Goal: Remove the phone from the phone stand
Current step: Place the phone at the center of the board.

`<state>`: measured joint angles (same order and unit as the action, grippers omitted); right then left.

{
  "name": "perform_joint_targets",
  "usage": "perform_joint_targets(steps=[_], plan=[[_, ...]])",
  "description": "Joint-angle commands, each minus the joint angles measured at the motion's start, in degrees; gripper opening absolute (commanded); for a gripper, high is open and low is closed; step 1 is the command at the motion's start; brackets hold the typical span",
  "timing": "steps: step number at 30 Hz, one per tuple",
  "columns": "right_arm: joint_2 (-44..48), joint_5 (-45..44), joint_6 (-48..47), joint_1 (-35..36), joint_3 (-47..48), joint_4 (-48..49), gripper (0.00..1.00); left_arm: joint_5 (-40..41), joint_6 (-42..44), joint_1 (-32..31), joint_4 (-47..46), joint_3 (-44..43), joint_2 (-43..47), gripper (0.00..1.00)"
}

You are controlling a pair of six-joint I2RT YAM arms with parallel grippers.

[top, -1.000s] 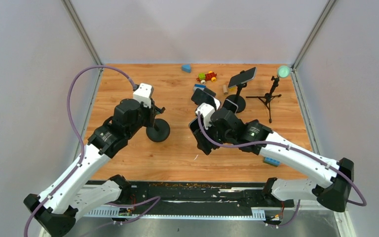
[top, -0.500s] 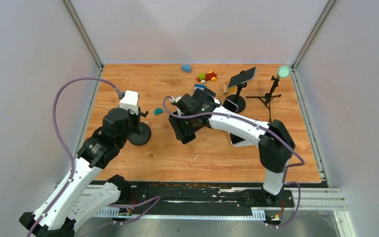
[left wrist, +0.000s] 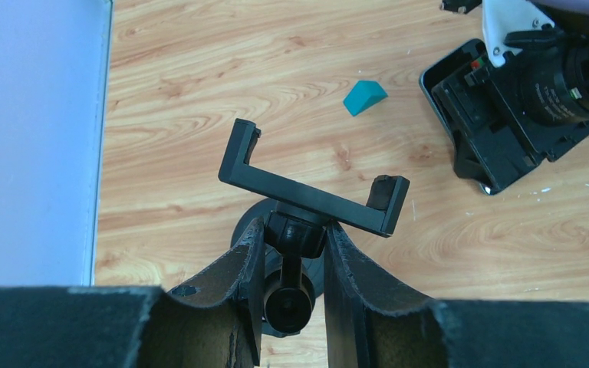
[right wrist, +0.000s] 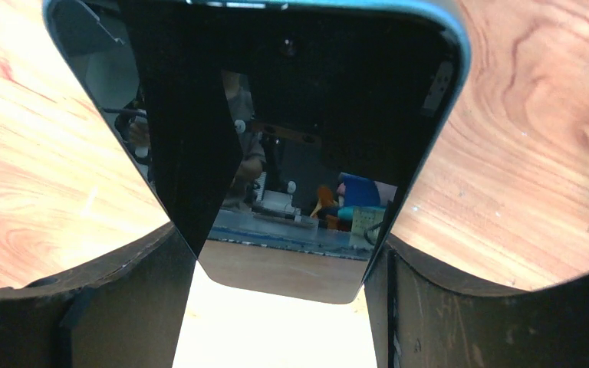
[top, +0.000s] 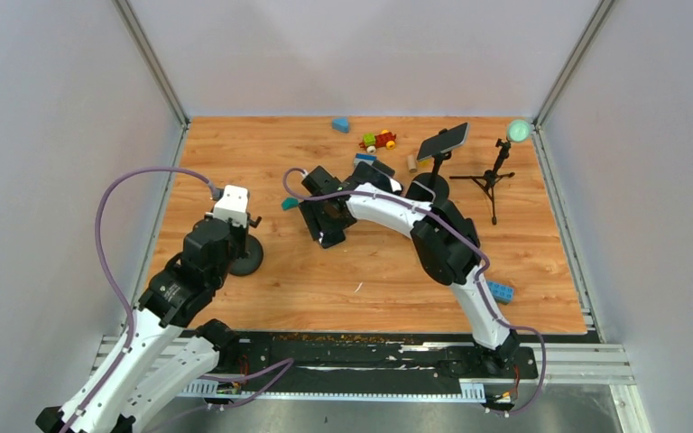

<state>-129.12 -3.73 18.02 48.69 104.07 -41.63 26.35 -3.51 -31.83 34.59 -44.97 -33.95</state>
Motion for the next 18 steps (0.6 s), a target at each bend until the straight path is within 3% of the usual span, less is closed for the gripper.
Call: perform_joint_targets(steps=[1,11,18], plan=[[-1.94,-1.21,1.25,-0.37,3.48,2.21,0.05,2.34,2.18,0.19,-7.61,0.36,2.62,0.0],[-6.26,-3.35,-0.18,-0.39,3.31,1.46,0.11,2.61,2.64,0.22,-8.04,3.37,5.01,0.0],[-10.54,-0.96,-2.78,-0.52,8.57,-8.59,0.13,2.27,1.96,0.16,-8.62,4.89,5.86,0.0]])
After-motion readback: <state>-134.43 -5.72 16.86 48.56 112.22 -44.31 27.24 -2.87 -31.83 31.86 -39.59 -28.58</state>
